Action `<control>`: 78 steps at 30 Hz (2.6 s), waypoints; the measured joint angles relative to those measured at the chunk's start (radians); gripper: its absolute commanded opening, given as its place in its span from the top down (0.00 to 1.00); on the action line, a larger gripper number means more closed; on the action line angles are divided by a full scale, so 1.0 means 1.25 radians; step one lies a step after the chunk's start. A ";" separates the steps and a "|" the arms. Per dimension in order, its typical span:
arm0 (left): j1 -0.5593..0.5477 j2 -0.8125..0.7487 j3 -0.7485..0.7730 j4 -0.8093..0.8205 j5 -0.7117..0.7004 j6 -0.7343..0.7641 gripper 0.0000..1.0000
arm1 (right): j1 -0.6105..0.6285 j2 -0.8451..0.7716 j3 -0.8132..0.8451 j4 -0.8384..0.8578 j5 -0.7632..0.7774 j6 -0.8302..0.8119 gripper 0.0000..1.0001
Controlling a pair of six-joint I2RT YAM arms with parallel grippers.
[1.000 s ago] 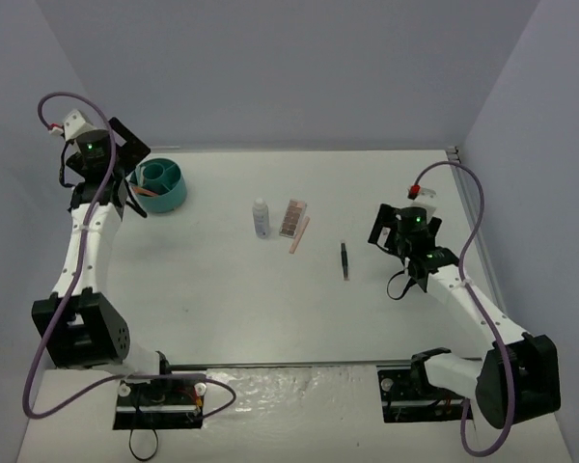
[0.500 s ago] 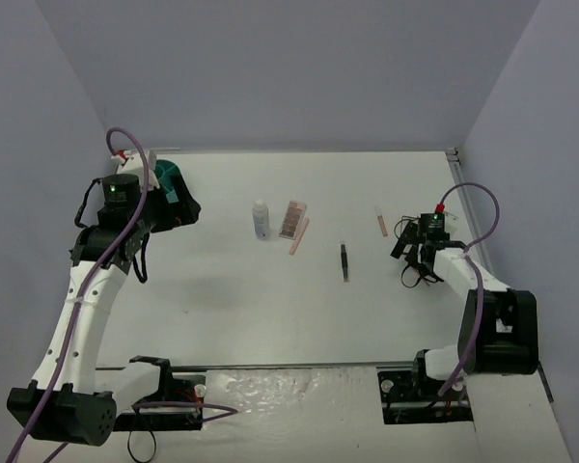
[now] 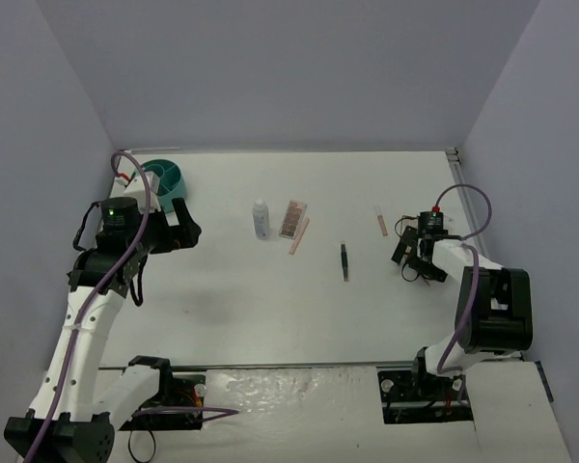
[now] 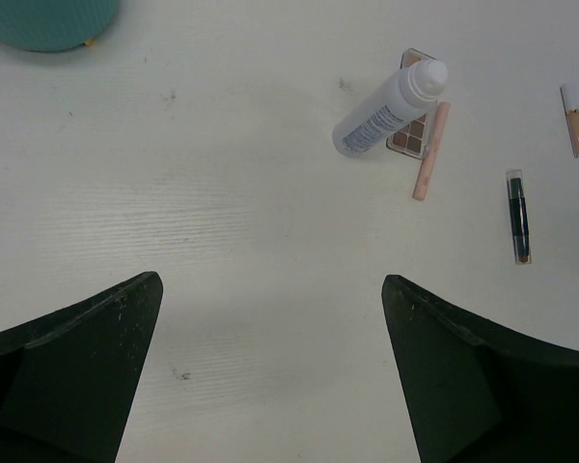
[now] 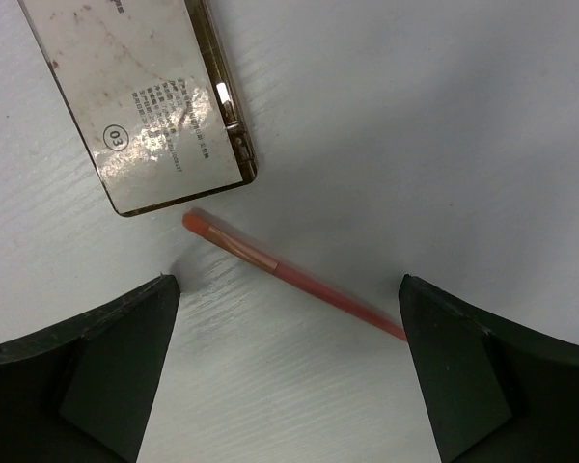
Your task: Organize the makeup
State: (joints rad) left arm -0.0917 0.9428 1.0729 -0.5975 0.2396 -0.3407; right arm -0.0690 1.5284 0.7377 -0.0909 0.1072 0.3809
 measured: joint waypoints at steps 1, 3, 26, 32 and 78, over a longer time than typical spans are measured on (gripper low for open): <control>0.000 -0.002 0.000 0.000 0.000 0.000 0.03 | 0.001 0.001 0.002 0.000 -0.004 -0.003 0.15; 0.000 -0.004 0.000 0.000 0.000 0.001 0.03 | 0.006 0.002 0.003 -0.004 -0.010 -0.006 0.22; 0.000 0.005 0.000 0.004 0.004 0.000 0.03 | 0.156 -0.018 -0.004 -0.051 -0.036 0.056 0.97; 0.000 0.012 0.000 0.008 0.011 0.000 0.03 | 0.162 -0.018 -0.004 -0.053 -0.017 0.076 1.00; -0.343 0.166 0.025 0.275 0.095 -0.237 0.92 | 0.763 -0.177 0.056 0.590 -0.261 -0.159 0.99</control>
State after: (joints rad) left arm -0.5203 1.1508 1.1038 -0.2536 0.3586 -0.6365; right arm 0.8852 1.3075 0.8079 0.6462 -0.2190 0.1821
